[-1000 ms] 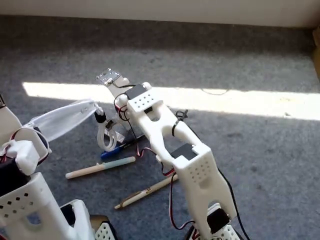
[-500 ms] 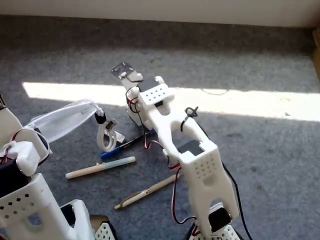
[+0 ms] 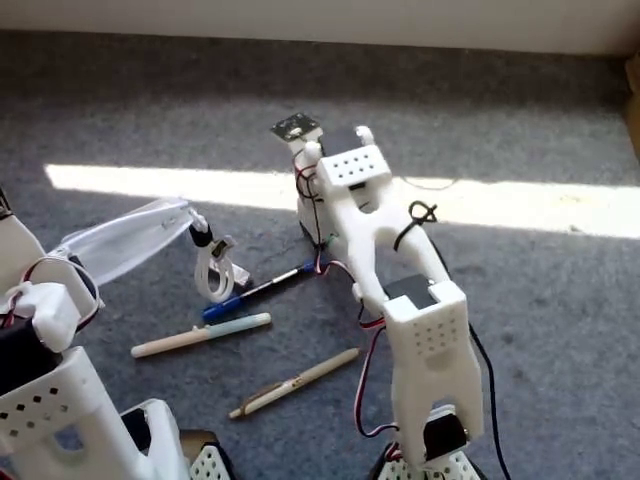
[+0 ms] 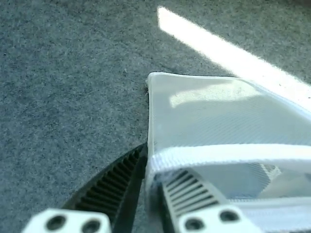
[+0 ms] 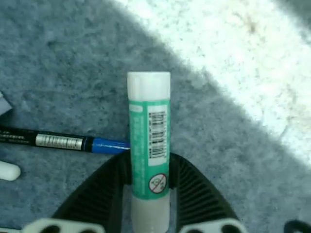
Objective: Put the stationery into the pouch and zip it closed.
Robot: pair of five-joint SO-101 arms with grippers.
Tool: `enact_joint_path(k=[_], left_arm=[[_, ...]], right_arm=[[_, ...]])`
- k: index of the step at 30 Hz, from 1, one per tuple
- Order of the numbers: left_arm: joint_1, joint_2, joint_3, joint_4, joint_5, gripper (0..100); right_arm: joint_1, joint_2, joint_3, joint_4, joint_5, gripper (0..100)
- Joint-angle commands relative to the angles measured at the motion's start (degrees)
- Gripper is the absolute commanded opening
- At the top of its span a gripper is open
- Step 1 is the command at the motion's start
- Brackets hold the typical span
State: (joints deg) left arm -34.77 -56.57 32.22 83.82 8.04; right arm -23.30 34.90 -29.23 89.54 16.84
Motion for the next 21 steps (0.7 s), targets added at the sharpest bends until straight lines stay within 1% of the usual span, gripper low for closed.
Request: enact_joint_path(k=[1, 4, 6, 8, 12, 15, 17, 21], left_arm=[[2.86, 0.75, -1.01, -1.32, 0.53, 1], [6.64, 1.01, -3.47, -1.23, 0.7, 1], [8.4, 1.19, -5.93, -1.23, 1.85, 1], [10.51, 1.27, -8.31, -1.23, 2.55, 1], [16.4, 1.27, -12.62, -0.88, 2.99, 1], [20.44, 1.36, -14.9, -0.88, 3.25, 1], [22.11, 2.07, -16.04, -0.88, 5.1, 1], [25.45, 7.96, -19.91, -0.79, 5.89, 1]], right_arm=[[2.86, -7.52, -2.77, 4.79, 0.18, 0.5], [5.23, -9.01, -2.68, 8.92, 0.0, 0.5], [6.81, -9.36, -2.68, 10.68, -2.02, 0.5], [8.57, -9.36, -2.51, 11.12, -4.48, 0.5], [10.51, -10.59, 3.12, 10.33, -5.1, 0.5], [11.74, -14.99, 10.51, 6.2, -5.27, 0.5], [12.09, -19.47, 16.92, 2.42, -5.36, 0.5], [12.09, -29.23, 32.66, -6.99, -5.45, 0.5]])
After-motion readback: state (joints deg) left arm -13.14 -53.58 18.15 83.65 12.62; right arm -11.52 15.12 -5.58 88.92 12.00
